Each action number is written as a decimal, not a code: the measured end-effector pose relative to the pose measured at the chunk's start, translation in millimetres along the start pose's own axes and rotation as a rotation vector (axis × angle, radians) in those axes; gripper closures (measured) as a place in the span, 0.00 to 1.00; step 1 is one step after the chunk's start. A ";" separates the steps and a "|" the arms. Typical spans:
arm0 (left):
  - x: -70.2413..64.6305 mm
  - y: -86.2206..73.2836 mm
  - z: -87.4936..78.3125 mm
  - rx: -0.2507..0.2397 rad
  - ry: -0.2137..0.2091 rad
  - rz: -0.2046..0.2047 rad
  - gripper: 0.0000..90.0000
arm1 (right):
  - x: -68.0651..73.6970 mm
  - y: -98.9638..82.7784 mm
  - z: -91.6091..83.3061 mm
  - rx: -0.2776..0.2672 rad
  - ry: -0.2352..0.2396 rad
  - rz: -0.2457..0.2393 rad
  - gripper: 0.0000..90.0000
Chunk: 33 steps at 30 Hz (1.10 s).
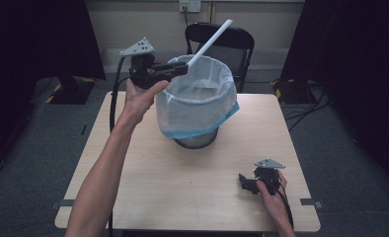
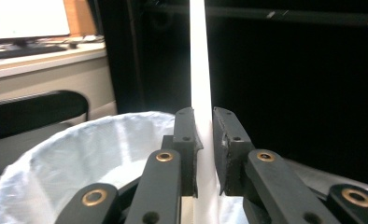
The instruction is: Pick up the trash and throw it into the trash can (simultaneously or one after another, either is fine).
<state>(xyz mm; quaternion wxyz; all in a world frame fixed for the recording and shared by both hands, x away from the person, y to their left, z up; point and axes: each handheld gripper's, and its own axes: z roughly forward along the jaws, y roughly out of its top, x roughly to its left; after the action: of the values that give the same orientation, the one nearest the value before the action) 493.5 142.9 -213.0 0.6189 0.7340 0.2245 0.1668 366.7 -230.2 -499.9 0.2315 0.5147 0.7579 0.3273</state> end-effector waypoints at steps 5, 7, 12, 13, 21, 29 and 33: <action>11.4 -2.4 12.5 0.042 0.002 -0.025 0.89 | 0.1 0.0 0.0 0.000 0.000 0.001 0.14; 13.6 -4.4 13.9 0.045 0.003 -0.045 0.87 | 0.0 0.0 -0.1 0.001 0.001 0.000 0.14; 13.4 -7.0 15.2 0.062 0.012 -0.045 0.67 | 0.1 0.0 0.0 0.000 0.000 0.001 0.14; 13.3 -7.4 14.9 0.062 0.009 -0.045 0.67 | 0.0 0.0 0.0 0.000 0.000 0.000 0.14; 14.9 -8.1 6.8 0.053 0.056 -0.056 0.43 | 0.0 0.0 0.0 -0.001 0.000 -0.001 0.14; 15.5 -8.8 -4.4 0.054 0.066 -0.054 0.41 | 0.0 0.0 -0.1 0.001 0.001 0.000 0.14; 16.3 -10.2 -8.8 0.056 0.075 -0.048 0.39 | 0.1 0.0 0.0 0.000 0.000 0.001 0.14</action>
<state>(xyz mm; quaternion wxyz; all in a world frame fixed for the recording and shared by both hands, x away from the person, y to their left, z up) 501.4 160.3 -222.0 0.5932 0.7386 0.2695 0.1731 366.6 -230.1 -499.9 0.2314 0.5150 0.7577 0.3273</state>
